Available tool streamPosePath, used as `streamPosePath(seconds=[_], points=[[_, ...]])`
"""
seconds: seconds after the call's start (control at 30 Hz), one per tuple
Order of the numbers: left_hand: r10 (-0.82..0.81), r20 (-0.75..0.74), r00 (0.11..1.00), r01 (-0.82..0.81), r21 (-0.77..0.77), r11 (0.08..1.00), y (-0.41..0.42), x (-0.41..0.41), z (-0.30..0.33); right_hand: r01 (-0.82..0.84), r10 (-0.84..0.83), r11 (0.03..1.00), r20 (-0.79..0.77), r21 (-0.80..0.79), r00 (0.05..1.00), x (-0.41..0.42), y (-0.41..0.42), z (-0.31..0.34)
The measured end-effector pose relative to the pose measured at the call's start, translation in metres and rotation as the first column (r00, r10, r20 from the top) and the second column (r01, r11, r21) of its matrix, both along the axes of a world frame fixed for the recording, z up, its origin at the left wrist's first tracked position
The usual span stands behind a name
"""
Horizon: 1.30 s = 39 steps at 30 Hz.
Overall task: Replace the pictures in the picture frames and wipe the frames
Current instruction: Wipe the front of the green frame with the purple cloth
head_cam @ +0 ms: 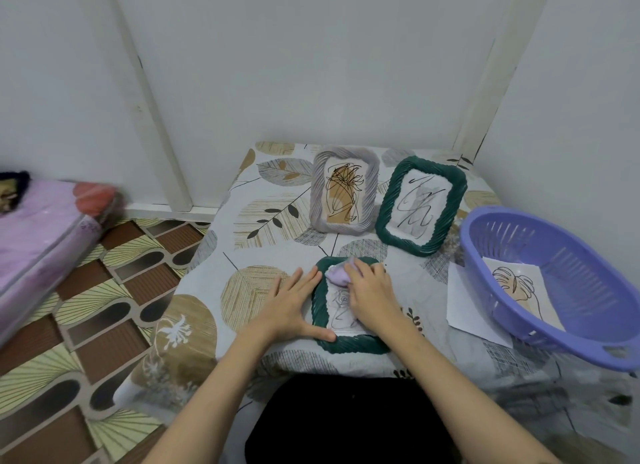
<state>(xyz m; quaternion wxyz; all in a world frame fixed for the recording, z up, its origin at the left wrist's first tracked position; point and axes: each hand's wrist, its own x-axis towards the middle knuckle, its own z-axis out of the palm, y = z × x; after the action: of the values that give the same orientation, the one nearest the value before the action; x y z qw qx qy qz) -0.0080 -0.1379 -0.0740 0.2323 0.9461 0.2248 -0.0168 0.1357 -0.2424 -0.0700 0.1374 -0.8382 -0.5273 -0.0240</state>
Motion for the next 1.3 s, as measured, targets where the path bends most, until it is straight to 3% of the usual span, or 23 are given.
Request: streamPosePath(seconds=[0.1, 0.23, 0.4, 0.53, 0.6, 0.67, 0.8, 0.9, 1.0, 1.13, 1.3], points=[[0.001, -0.001, 1.0, -0.001, 0.0, 1.0, 0.0, 0.0, 0.0, -0.121, 0.121, 0.993, 0.062, 0.0, 0.991, -0.01, -0.015, -0.007], [-0.002, 0.0, 1.0, 0.002, -0.002, 1.0, 0.0, 0.0, 0.001, 0.055, -0.044, 0.997, 0.19, -0.055, 0.981, -0.008, -0.038, -0.009], [-0.002, 0.0, 1.0, 0.002, -0.019, 1.0, 0.0, 0.001, 0.001, 0.122, -0.121, 0.992, 0.007, -0.026, 0.993, -0.004, -0.005, 0.0], [-0.004, 0.002, 1.0, 0.004, -0.023, 1.0, 0.002, 0.001, 0.0, 0.059, -0.053, 0.996, 0.09, -0.061, 0.995, -0.009, -0.018, -0.006], [-0.008, 0.006, 1.0, 0.008, -0.033, 0.999, 0.002, 0.0, -0.001, 0.142, -0.124, 0.984, 0.161, -0.107, 0.979, -0.007, -0.025, -0.009], [-0.006, 0.012, 1.0, 0.007, -0.047, 0.999, 0.002, 0.0, 0.0, 0.18, -0.17, 0.981, 0.126, -0.07, 0.977, -0.006, -0.018, -0.007], [0.01, 0.011, 1.0, -0.01, -0.05, 0.999, 0.001, 0.0, 0.0, 0.072, -0.072, 0.997, 0.003, 0.008, 0.997, -0.005, 0.001, -0.008], [0.003, 0.003, 1.0, -0.002, -0.055, 0.998, 0.003, 0.0, -0.001, -0.052, 0.052, 0.999, 0.026, 0.006, 0.998, -0.005, -0.011, -0.01], [-0.011, -0.011, 1.0, 0.011, -0.051, 0.999, 0.003, 0.0, 0.0, 0.007, -0.01, 1.0, 0.178, 0.017, 0.984, -0.002, -0.017, -0.013], [-0.032, -0.039, 0.999, 0.03, -0.044, 0.999, 0.005, -0.001, -0.001, 0.078, -0.077, 0.996, -0.026, 0.031, 0.997, 0.001, 0.011, -0.008], [-0.032, -0.05, 0.998, 0.03, -0.049, 0.998, 0.008, 0.0, -0.004, -0.152, 0.154, 0.986, -0.031, 0.069, 0.988, 0.006, 0.007, -0.008]])
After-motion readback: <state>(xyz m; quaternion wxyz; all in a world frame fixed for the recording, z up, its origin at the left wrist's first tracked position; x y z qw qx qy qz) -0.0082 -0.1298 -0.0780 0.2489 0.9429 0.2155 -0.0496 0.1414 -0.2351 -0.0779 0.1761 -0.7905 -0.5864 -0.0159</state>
